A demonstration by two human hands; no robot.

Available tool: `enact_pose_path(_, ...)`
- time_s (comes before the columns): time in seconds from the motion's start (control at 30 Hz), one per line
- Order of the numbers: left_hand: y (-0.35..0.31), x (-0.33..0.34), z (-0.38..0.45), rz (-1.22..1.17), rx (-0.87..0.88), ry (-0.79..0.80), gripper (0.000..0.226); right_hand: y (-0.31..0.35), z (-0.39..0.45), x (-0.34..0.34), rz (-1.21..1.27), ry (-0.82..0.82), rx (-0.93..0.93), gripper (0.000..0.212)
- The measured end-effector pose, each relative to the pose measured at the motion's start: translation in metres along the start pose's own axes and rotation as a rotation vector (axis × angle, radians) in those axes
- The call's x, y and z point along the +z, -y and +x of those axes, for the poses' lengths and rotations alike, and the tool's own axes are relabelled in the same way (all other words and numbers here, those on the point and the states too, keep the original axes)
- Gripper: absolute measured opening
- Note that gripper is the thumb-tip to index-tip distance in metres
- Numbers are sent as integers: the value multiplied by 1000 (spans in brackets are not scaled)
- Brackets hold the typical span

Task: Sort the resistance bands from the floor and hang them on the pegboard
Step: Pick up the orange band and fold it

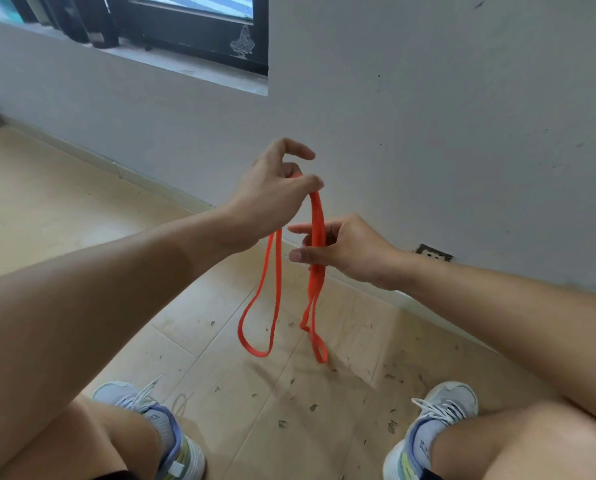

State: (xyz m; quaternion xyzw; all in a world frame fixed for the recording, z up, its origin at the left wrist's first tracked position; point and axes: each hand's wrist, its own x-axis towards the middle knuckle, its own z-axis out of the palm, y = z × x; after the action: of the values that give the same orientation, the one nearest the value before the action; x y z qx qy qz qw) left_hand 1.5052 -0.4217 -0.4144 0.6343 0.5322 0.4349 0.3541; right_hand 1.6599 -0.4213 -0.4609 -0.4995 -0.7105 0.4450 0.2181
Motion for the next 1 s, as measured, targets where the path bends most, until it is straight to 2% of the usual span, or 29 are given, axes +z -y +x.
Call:
enact_pose_path(0.07,-5,3,1,-24,4,-40,28,4,1,5,-54,-4,-30,35)
enact_pose_path(0.13,-9,6,2,-35,28,-71,29,6,4,10,-96,-13,-64,47)
enact_pose_path(0.3,-15,10,2,-93,36,-107,27,6,12,17,-108,-127,-101,29)
enact_pose_path(0.4,-16,5,6,-183,7,-142,23,3,14,19,-47,-135,-101,19)
enact_pose_path(0.63,-1,-23,14,-212,-40,-160,22,-5,16,12,33,-194,-90,21)
enact_pose_path(0.73,11,-42,17,-171,-105,-107,20,-11,16,1,22,-214,-85,23)
enact_pose_path(0.83,25,-54,17,-142,-183,39,20,-19,17,-7,-33,-230,-121,19)
enact_pose_path(1.0,44,-55,11,-40,-287,162,20,-25,18,-11,-152,-180,-148,12)
